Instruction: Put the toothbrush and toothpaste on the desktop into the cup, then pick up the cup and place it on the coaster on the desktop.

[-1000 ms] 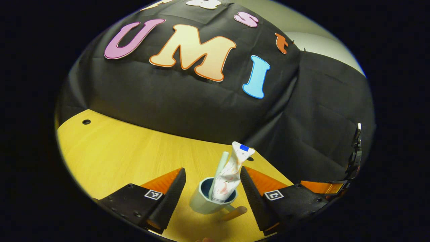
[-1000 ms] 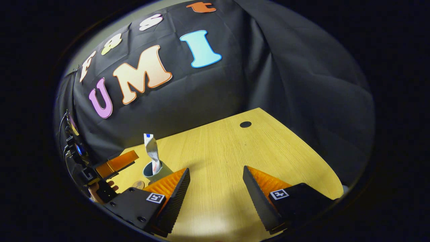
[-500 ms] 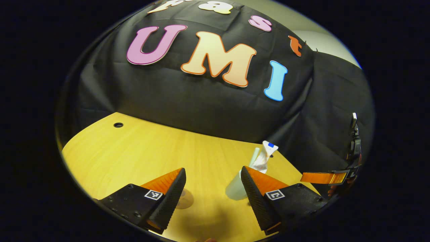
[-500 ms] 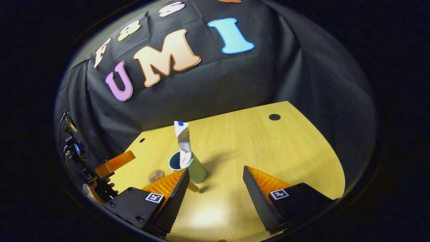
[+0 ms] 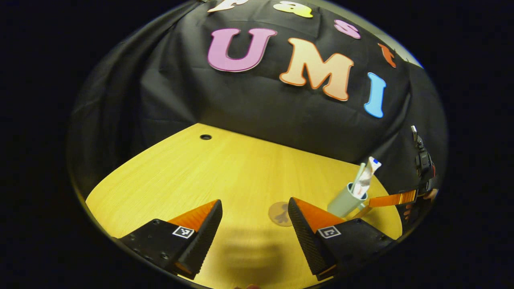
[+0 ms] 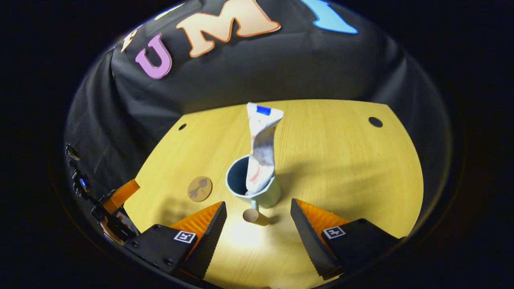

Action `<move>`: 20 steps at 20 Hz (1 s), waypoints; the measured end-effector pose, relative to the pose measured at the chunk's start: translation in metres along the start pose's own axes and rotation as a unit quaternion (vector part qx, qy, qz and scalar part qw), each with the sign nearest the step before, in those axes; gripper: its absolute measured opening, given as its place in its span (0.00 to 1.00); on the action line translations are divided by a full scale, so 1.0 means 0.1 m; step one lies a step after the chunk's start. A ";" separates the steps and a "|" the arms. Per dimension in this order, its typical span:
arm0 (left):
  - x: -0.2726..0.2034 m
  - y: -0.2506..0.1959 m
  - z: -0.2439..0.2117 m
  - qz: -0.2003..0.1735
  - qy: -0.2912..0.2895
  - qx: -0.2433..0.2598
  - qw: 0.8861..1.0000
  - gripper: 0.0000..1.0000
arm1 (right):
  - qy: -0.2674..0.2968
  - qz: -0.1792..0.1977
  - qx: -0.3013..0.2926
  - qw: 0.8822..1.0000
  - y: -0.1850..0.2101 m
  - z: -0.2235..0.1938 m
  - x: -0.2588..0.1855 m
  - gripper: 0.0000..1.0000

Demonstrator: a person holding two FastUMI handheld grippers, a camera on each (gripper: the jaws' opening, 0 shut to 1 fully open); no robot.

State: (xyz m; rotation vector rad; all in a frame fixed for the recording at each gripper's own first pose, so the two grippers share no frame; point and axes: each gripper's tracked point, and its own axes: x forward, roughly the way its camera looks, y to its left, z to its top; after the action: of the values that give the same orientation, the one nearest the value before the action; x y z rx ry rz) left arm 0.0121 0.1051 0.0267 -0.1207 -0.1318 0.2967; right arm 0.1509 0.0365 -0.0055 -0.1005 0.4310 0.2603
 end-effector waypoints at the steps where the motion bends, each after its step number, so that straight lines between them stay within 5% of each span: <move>1: -0.05 0.12 -0.05 0.013 0.004 -0.009 1.000 0.95 | 0.019 -0.004 -0.010 1.000 0.01 -0.04 0.07 0.98; 10: -0.36 0.69 -0.42 0.081 0.037 -0.056 0.994 0.95 | 0.154 -0.058 -0.075 0.984 -0.09 -0.18 0.43 0.96; 16: -0.39 0.73 -0.49 0.088 0.047 -0.066 0.993 0.95 | 0.179 -0.076 -0.077 0.978 -0.12 -0.25 0.51 0.47; 18: -0.39 0.72 -0.51 0.084 0.049 -0.064 0.993 0.95 | 0.182 -0.080 -0.072 0.977 -0.14 -0.26 0.51 0.45; 19: -0.38 0.72 -0.51 0.082 0.051 -0.064 0.993 0.95 | 0.182 -0.080 -0.078 0.977 -0.14 -0.25 0.49 0.31; 20: -0.38 0.71 -0.52 0.080 0.054 -0.064 0.993 0.95 | 0.181 -0.081 -0.084 0.977 -0.15 -0.25 0.49 0.31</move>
State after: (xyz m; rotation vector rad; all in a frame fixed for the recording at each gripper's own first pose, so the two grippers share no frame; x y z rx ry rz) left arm -0.0364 0.1563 -0.0388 -0.2745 -0.0336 0.4402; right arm 0.1875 0.0298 -0.0478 -0.3502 0.7586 0.1155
